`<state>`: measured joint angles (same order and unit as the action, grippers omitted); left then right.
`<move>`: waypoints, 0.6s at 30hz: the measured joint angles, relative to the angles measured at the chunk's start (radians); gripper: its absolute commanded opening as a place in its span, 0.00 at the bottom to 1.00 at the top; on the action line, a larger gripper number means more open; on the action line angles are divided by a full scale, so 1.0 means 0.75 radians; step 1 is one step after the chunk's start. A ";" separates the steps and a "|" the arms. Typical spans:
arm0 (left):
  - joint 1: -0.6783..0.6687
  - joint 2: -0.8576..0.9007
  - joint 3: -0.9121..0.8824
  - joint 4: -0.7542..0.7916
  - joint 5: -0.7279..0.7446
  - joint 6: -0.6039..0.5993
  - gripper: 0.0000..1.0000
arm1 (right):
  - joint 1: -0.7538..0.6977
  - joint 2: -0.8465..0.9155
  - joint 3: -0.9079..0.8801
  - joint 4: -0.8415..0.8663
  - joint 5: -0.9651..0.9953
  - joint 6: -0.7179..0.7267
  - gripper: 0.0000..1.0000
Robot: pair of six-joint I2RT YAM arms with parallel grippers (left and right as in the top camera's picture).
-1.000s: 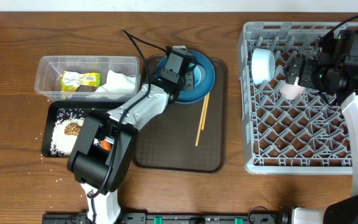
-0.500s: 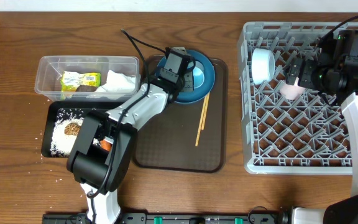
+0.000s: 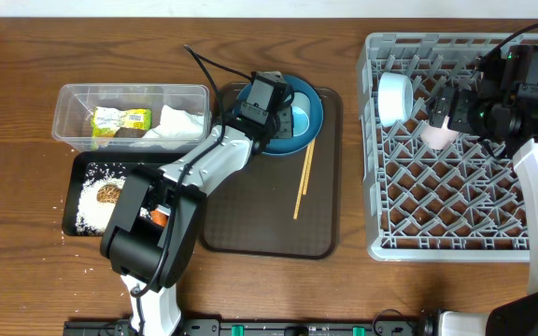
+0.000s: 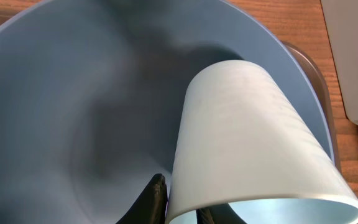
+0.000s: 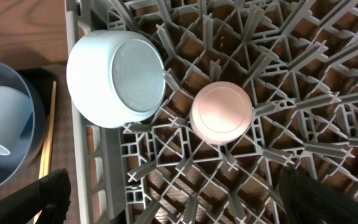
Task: Sort waste into correct bins and load items into the dishwasher rack
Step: 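Move the left gripper to the light-blue cup and grasp it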
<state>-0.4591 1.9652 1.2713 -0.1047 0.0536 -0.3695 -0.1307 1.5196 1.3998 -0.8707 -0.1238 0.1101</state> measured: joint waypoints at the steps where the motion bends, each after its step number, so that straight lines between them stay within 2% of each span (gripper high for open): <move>1: 0.000 0.000 -0.001 0.003 0.000 0.000 0.17 | 0.000 0.000 0.000 0.000 0.000 -0.001 0.99; 2: 0.000 0.000 0.000 0.005 0.000 0.000 0.17 | 0.000 0.000 0.000 -0.001 0.000 -0.001 0.99; 4: 0.000 0.000 0.000 0.013 0.000 0.000 0.07 | 0.000 0.000 0.000 -0.001 0.000 -0.001 0.99; 13: 0.005 0.000 -0.001 0.020 0.026 0.000 0.06 | 0.000 0.000 0.000 -0.001 0.000 -0.001 0.99; 18: 0.056 -0.026 -0.001 0.013 0.167 -0.001 0.06 | 0.000 0.000 0.000 -0.005 0.000 -0.001 0.99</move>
<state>-0.4168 1.9453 1.2709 -0.0948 0.1791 -0.3698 -0.1307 1.5196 1.3998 -0.8745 -0.1238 0.1097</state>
